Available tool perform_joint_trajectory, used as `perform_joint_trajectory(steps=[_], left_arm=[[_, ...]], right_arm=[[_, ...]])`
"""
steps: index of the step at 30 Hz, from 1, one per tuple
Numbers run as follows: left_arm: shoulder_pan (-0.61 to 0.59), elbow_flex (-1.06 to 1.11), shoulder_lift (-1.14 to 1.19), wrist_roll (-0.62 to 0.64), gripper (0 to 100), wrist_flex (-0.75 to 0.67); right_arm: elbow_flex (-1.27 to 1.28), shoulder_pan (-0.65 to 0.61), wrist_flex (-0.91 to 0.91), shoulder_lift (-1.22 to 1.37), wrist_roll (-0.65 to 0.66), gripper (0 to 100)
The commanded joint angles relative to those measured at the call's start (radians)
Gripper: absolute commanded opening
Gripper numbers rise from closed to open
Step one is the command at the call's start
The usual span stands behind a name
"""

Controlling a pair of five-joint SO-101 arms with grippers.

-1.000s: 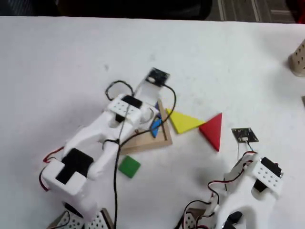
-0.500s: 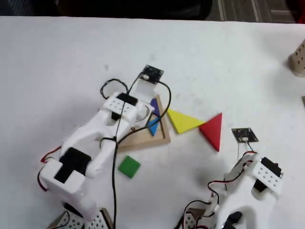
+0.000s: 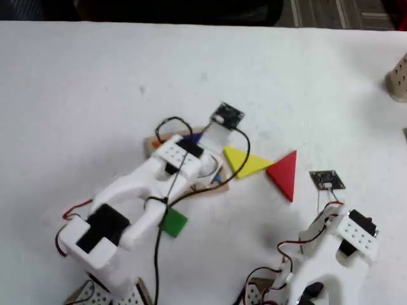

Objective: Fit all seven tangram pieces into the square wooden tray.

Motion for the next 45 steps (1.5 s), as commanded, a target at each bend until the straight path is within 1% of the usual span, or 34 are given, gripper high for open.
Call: perform_joint_trajectory(steps=[1,7,13,19,21,24,28,32,35,37,45], left_arm=[[0.018,-0.005,-0.025,0.006,2,-0.021],[0.005,-0.002,-0.084,0.011,2,0.006],[-0.077,0.000,-0.130,0.012,2,0.017],[-0.143,0.008,-0.219,0.005,2,0.146],[-0.173,0.037,-0.228,0.005,2,0.163],[-0.208,0.078,-0.199,-0.003,2,0.161],[-0.239,0.069,-0.134,-0.089,2,0.161],[-0.240,-0.003,-0.071,-0.061,2,0.153],[-0.236,-0.040,-0.007,-0.029,2,0.097],[-0.234,-0.068,0.024,-0.014,2,0.091],[-0.232,-0.107,0.038,-0.009,2,0.084]], right_arm=[[-0.003,-0.012,-0.010,-0.021,0.009,1.6],[-0.003,-0.012,-0.010,-0.022,0.009,1.6],[-0.003,-0.012,-0.010,-0.022,0.009,1.6],[-0.003,-0.012,-0.010,-0.022,0.009,1.6],[-0.003,-0.012,-0.010,-0.021,0.009,1.6],[-0.003,-0.012,-0.010,-0.021,0.009,1.6],[-0.003,-0.012,-0.010,-0.021,0.009,1.6],[-0.003,-0.012,-0.010,-0.021,0.009,1.6],[-0.003,-0.012,-0.010,-0.021,0.009,1.6],[-0.003,-0.012,-0.010,-0.021,0.009,1.6],[-0.003,-0.012,-0.010,-0.022,0.009,1.6]])
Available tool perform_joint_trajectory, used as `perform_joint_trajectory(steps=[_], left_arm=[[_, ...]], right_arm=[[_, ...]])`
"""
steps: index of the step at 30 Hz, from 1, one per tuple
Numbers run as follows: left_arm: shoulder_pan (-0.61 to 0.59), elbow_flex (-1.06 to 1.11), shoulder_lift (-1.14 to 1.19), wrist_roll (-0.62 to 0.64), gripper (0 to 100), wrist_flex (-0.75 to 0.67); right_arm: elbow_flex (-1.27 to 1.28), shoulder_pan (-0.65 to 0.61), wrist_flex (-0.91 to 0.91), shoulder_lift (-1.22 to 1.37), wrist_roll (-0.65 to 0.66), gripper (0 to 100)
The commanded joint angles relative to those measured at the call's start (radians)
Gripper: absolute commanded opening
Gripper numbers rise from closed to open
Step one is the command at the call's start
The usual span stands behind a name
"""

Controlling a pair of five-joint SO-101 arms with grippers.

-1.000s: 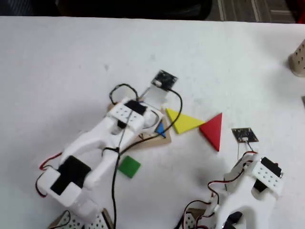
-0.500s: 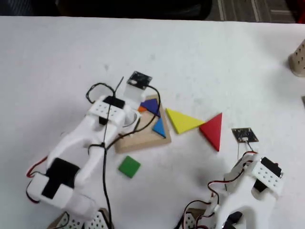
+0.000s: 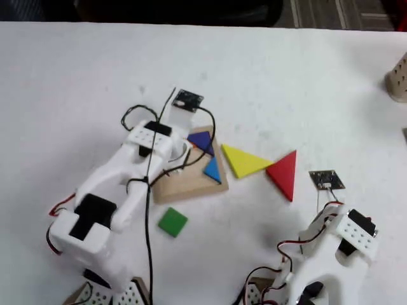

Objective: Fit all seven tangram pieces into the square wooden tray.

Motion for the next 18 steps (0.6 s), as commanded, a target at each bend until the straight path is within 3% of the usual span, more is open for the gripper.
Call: perform_joint_trajectory(steps=[1,18], left_arm=[[-0.002,-0.061,-0.001,0.014,2,-0.034],[0.044,-0.052,0.007,0.014,2,-0.094]], right_arm=[[-0.003,-0.012,-0.010,-0.022,0.009,1.6],[-0.003,-0.012,-0.010,-0.021,0.009,1.6]])
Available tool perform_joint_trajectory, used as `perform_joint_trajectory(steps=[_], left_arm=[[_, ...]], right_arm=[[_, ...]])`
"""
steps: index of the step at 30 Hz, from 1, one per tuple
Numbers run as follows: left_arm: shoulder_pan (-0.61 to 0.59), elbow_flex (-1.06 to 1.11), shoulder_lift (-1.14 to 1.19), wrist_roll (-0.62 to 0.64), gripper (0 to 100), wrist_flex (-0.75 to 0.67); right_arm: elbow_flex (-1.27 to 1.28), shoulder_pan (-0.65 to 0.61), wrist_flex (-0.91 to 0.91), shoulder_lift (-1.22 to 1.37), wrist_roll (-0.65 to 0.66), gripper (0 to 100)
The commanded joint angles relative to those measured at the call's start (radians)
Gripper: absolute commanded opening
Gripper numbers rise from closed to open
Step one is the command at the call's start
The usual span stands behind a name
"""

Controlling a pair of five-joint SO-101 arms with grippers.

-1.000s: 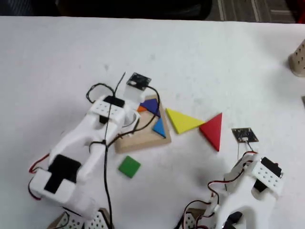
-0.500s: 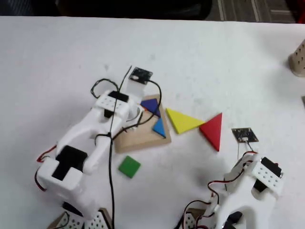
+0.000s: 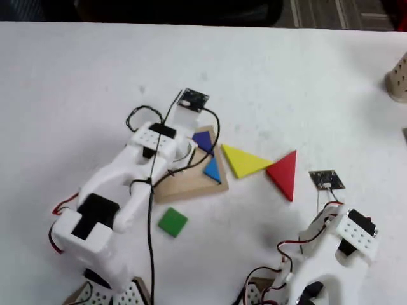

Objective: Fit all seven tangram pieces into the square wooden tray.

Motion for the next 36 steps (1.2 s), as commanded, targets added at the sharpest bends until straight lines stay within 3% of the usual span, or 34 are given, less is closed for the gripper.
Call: perform_joint_trajectory(steps=[1,12,20,28,32,36], left_arm=[[0.016,-0.052,-0.002,0.011,2,-0.025],[-0.002,-0.040,-0.084,0.003,2,0.115],[-0.170,0.055,-0.206,0.003,2,0.101],[-0.326,0.186,-0.302,0.008,3,-0.106],[-0.426,0.186,-0.300,0.012,3,-0.181],[-0.447,0.187,-0.298,0.012,3,-0.213]], right_arm=[[-0.003,-0.012,-0.010,-0.019,0.009,1.6],[-0.002,-0.012,-0.024,-0.015,0.009,1.6],[0.023,-0.094,-0.024,-0.024,0.000,1.7],[-0.037,-0.476,0.047,-0.067,-0.008,1.7],[-0.173,-0.673,0.168,-0.191,-0.126,1.8],[-0.258,-0.974,0.262,-0.280,-0.288,5.2]])
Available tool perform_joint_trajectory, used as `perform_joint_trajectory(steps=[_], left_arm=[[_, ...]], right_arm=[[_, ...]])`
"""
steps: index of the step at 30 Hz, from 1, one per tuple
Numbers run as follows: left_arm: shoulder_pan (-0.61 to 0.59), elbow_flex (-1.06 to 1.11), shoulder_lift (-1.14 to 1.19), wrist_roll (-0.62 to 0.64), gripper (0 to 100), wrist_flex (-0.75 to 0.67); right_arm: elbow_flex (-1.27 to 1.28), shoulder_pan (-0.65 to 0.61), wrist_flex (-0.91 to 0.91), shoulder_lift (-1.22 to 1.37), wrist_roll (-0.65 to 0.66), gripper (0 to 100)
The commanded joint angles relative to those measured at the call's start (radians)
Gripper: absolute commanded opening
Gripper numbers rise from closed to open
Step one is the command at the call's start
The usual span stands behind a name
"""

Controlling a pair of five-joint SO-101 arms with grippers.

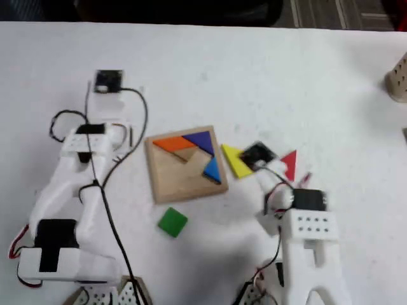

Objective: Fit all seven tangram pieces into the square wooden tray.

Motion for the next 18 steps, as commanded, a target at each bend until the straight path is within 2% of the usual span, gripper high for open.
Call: perform_joint_trajectory(steps=[1,4,8,14,18], left_arm=[[-0.025,-0.006,-0.051,0.012,3,-0.048],[-0.036,-0.009,-0.053,0.012,3,-0.049],[-0.101,-0.035,-0.051,0.012,3,-0.044],[-0.166,-0.107,0.031,0.066,4,-0.038],[-0.166,-0.206,0.119,0.069,12,0.054]], right_arm=[[-0.091,-0.300,0.073,-0.073,-0.158,8.4],[-0.086,-0.521,0.068,-0.064,-0.288,20.4],[-0.086,-0.714,0.033,-0.016,-0.308,32.9],[-0.086,-0.957,-0.113,0.150,-0.316,34.6],[-0.089,-0.990,-0.259,0.334,-0.318,34.6]])
